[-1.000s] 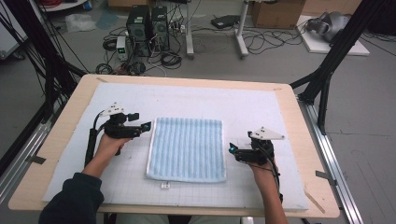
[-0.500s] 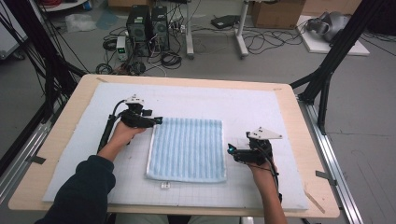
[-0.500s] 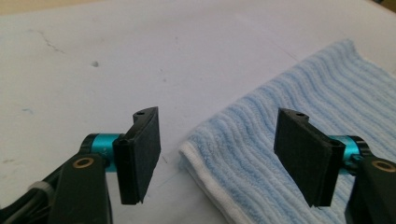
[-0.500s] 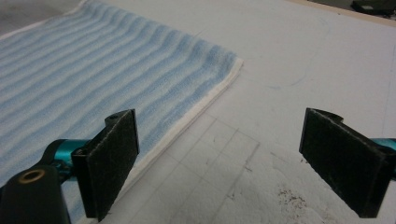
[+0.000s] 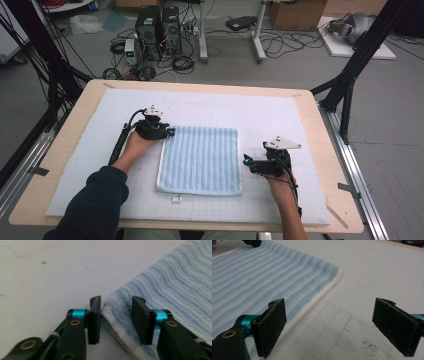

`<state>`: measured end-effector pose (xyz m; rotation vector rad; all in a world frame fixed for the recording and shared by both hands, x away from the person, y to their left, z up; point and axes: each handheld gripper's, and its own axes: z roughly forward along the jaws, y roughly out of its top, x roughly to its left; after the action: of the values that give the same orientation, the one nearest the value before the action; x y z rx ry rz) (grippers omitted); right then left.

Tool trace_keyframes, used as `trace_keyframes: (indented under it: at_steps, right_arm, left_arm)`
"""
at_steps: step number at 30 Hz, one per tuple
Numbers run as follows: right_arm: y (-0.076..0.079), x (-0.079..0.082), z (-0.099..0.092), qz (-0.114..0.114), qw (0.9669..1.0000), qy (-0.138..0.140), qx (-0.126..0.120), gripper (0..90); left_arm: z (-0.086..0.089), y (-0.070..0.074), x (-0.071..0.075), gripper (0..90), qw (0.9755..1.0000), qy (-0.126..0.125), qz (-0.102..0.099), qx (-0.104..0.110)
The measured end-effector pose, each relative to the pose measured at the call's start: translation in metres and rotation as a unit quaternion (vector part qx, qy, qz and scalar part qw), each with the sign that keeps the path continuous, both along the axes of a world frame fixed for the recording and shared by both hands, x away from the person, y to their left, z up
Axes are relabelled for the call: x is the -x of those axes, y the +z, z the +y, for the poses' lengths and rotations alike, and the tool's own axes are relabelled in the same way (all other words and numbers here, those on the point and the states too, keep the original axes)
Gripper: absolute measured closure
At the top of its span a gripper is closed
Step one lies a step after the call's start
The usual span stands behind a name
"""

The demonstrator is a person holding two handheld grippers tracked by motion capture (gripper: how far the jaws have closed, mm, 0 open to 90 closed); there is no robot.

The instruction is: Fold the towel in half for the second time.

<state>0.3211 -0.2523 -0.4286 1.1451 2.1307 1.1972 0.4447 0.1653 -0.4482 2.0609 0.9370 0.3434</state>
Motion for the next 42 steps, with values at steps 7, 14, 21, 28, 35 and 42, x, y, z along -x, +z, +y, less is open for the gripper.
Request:
trace_keyframes:
  at_steps: [7,14,21,28,35,42]
  right_arm:
    - [0.000,-0.007,0.002,0.018,0.9996,0.004,-0.022,11.3]
    - [-0.002,-0.033,0.009,0.050,0.9985,0.007,-0.019,11.3]
    - [0.003,-0.079,0.035,0.049,0.9984,0.024,0.011,18.1]
    - [-0.008,-0.112,0.052,0.083,0.9950,0.041,0.037,35.1]
    - [-0.016,-0.120,0.053,0.104,0.9931,0.036,0.041,51.3]
    - [-0.009,-0.122,0.059,0.094,0.9916,0.062,0.064,82.9]
  left_arm:
    - [0.001,-0.001,0.000,83.9,0.9996,-0.005,0.014,0.023]
    - [0.005,0.001,-0.001,84.2,0.9985,-0.003,0.020,0.051]
    - [0.008,0.002,-0.001,84.2,0.9976,-0.004,0.021,0.065]
    - [0.009,0.001,-0.002,84.2,0.9970,-0.001,0.026,0.073]
    - [0.010,-0.001,-0.003,84.2,0.9968,-0.001,0.030,0.074]
    - [0.012,0.006,-0.004,84.7,0.9953,0.018,-0.003,0.095]
